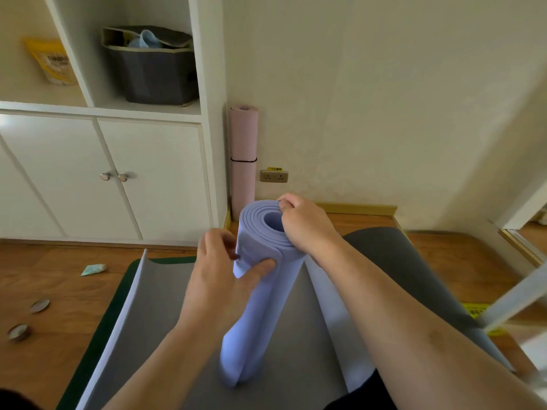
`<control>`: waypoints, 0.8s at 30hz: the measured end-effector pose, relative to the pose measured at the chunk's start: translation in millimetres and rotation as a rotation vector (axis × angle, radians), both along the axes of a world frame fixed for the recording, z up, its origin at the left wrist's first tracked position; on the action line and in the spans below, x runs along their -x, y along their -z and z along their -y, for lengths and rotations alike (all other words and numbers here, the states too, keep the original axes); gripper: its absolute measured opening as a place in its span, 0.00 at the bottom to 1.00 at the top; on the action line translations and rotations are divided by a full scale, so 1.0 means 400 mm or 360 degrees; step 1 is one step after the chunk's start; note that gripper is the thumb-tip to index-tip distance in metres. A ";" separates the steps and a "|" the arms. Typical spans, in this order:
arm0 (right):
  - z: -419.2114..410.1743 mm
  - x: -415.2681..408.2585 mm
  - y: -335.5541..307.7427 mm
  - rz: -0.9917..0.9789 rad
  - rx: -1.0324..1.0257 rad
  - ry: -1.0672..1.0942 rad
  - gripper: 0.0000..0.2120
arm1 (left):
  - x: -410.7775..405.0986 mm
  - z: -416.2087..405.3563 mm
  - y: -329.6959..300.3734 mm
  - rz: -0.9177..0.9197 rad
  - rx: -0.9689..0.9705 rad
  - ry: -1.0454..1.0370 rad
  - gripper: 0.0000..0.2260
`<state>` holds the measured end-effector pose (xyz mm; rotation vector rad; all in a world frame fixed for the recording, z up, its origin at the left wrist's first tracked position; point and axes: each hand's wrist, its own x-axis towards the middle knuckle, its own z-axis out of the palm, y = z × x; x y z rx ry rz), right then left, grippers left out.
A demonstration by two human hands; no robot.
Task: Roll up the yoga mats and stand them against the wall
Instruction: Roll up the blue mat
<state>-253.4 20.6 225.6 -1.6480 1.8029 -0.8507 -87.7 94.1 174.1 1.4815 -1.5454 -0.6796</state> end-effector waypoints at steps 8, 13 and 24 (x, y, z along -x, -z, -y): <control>-0.045 0.241 0.028 0.0418 0.0014 0.0501 0.16 | 0.227 0.042 0.015 0.0321 0.0185 0.0558 0.44; -0.126 0.464 0.130 0.0868 -0.0218 0.0820 0.12 | 0.457 0.068 0.015 0.0821 0.0285 0.0967 0.60; -0.380 0.794 0.601 0.1992 -0.0794 0.1742 0.18 | 0.899 0.013 0.411 0.1422 0.0206 0.1759 0.60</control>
